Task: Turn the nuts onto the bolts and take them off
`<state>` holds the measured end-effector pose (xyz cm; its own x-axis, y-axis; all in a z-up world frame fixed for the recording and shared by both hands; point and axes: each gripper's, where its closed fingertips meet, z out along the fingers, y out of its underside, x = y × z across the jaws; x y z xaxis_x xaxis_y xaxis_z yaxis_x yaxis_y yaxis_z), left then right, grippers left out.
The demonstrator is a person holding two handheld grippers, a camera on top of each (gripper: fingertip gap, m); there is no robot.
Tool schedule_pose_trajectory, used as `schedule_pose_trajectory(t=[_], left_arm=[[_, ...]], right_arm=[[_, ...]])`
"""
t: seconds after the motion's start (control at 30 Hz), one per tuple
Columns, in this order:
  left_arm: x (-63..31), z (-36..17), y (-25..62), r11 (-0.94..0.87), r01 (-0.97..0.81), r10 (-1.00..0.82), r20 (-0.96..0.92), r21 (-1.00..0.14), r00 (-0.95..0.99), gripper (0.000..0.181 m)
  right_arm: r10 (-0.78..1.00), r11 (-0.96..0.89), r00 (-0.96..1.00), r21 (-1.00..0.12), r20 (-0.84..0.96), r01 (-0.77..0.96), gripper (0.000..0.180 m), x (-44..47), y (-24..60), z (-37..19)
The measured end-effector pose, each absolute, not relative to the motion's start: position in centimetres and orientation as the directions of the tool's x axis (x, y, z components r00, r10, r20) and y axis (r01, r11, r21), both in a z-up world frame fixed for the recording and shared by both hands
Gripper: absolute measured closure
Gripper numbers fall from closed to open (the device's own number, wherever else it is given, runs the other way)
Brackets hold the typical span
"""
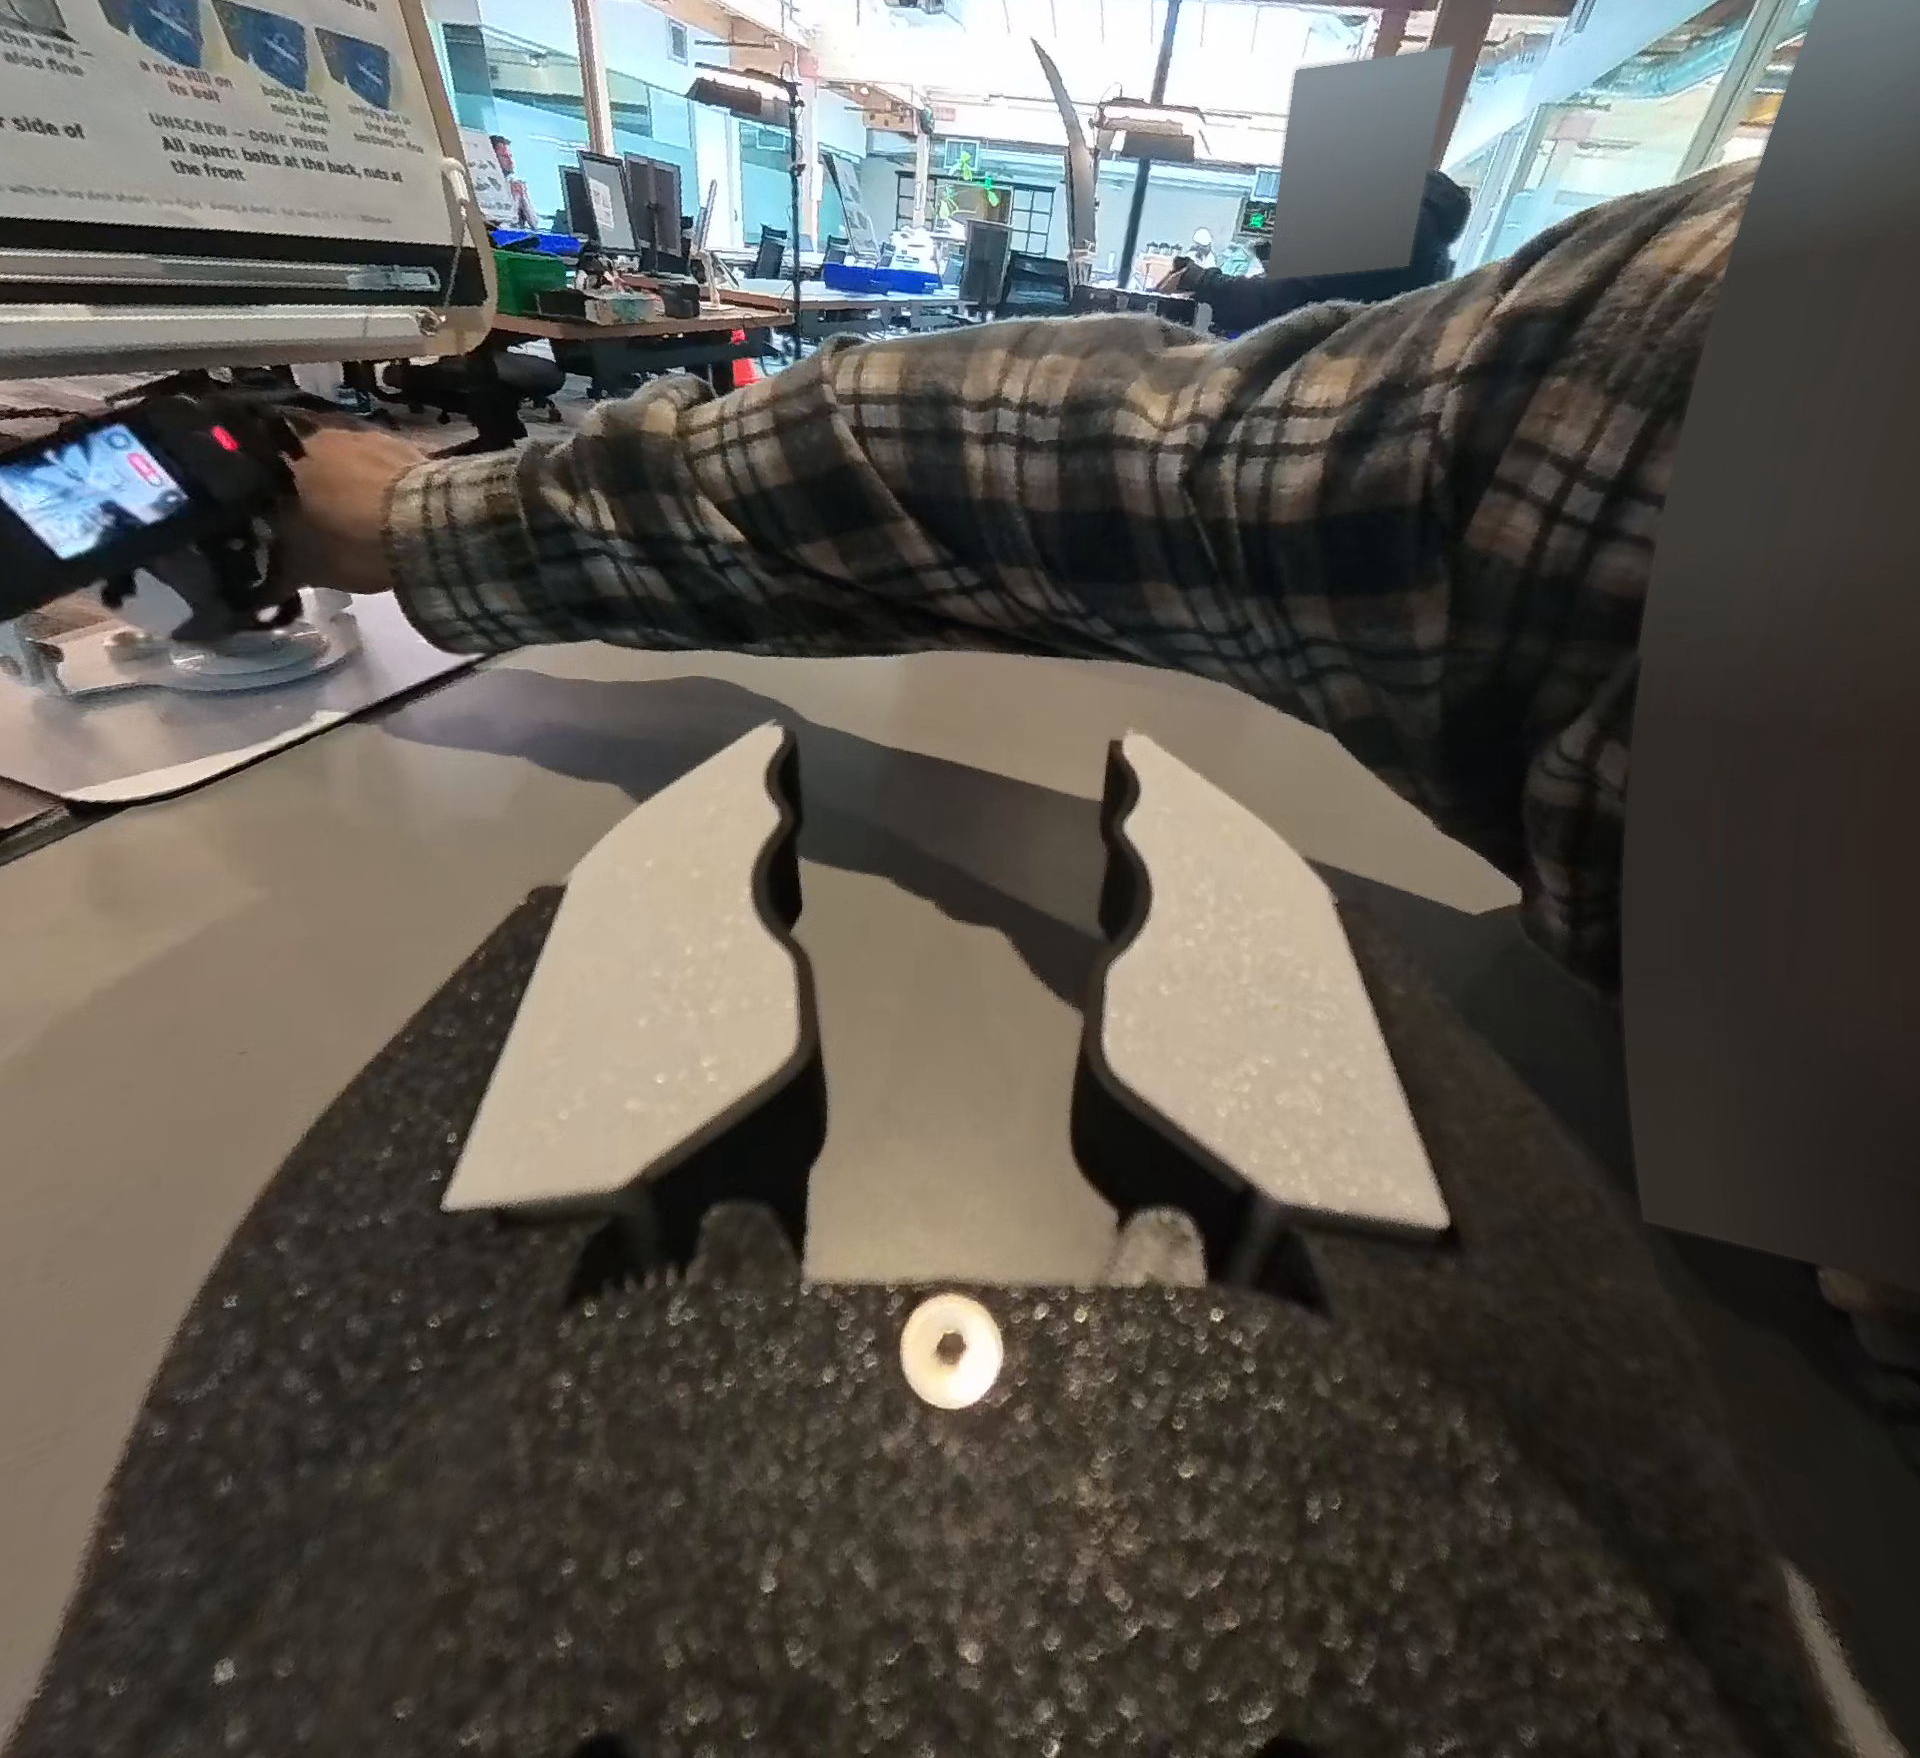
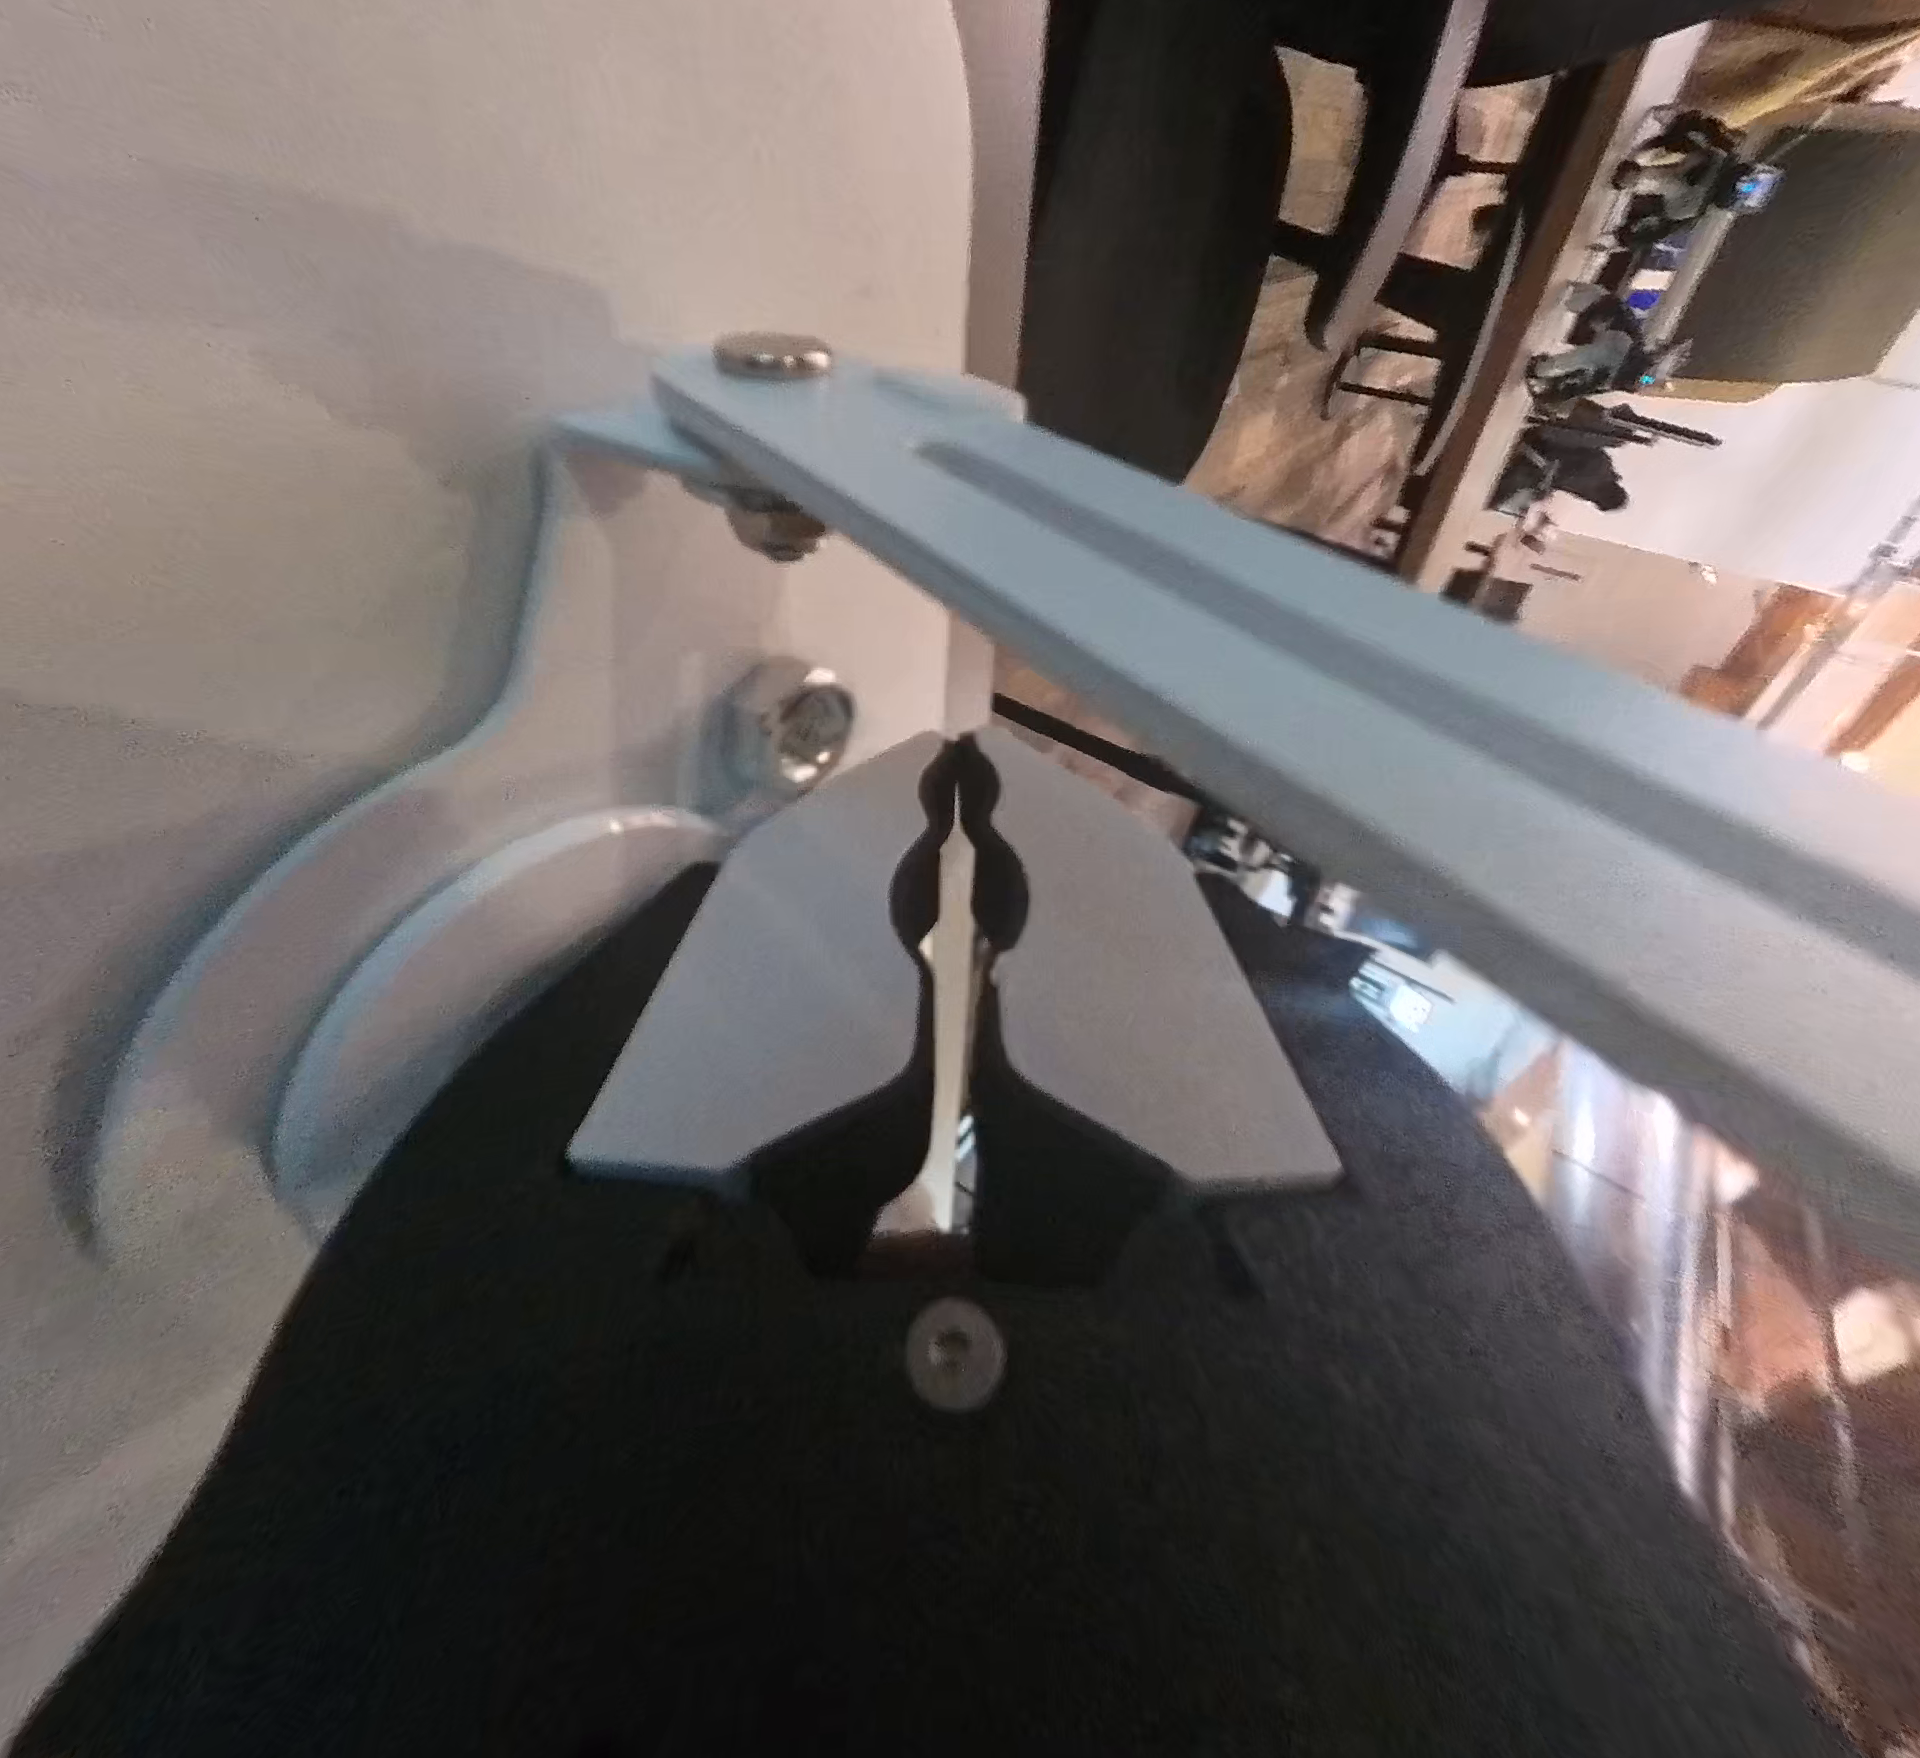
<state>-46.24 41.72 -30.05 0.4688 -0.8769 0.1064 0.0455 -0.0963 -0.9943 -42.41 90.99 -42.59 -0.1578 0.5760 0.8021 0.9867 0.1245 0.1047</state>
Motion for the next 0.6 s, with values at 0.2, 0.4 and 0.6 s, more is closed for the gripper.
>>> schedule_pose_trajectory(t=[0.2, 0.4, 0.6], left_arm=[[-46.2, -30.2, 41.8, -0.105, 0.047, -0.877, 0.115, -0.993, 0.467, 0.126], [-46.1, -30.2, 41.7, -0.099, 0.037, -0.878, 0.105, -0.994, 0.468, 0.126], [-46.1, -30.2, 41.7, -0.099, 0.037, -0.878, 0.105, -0.994, 0.468, 0.127]], right_arm=[[0.610, 0.191, -0.162, 0.055, 0.775, 0.980, 0.180, -43.3, 90.2, -42.8], [0.539, 0.197, -0.177, 0.081, 0.824, 0.977, 0.180, -43.3, 90.6, -42.1], [0.488, 0.193, -0.174, 0.089, 0.855, 0.977, 0.180, -43.5, 91.2, -41.8]])
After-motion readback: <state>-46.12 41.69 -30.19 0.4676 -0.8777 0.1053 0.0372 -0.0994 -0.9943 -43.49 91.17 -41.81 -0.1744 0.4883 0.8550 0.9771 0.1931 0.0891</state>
